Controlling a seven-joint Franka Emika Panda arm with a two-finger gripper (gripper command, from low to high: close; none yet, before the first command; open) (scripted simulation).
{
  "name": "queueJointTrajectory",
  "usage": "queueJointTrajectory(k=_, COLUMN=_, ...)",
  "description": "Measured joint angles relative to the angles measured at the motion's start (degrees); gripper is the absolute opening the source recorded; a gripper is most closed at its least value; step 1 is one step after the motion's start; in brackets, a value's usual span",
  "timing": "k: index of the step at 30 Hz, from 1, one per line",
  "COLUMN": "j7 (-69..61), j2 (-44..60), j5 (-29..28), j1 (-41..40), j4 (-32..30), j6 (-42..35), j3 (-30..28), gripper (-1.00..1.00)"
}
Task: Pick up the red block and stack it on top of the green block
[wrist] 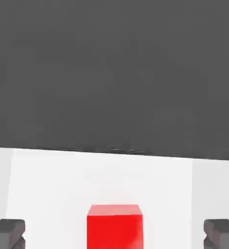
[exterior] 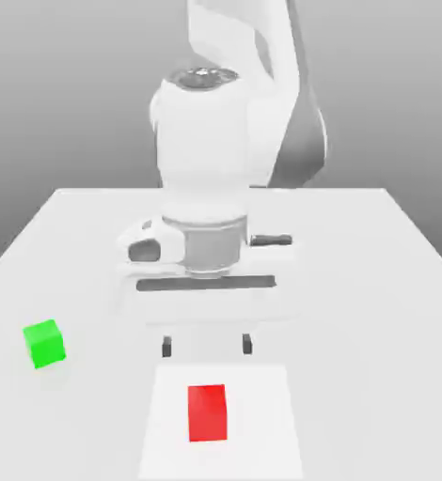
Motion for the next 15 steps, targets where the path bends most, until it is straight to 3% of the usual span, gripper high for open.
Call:
queueJointTrajectory(k=6, j7=-1.27, j2=12.44, j5=1.34, j1=-0.88, j4=0.82, j6=9.94, j3=1.15, gripper=0.00)
queueJointTrajectory(k=7, j7=-1.31, j2=13.64, j5=1.42, j1=-1.00, j4=0.99, j6=10.94, j3=1.30, gripper=-1.00)
queueJointTrajectory(k=15, j7=-1.05, j2=12.10, j5=1.07, j1=-1.02, j4=0.75, j6=9.63, j3=1.25, gripper=-1.00)
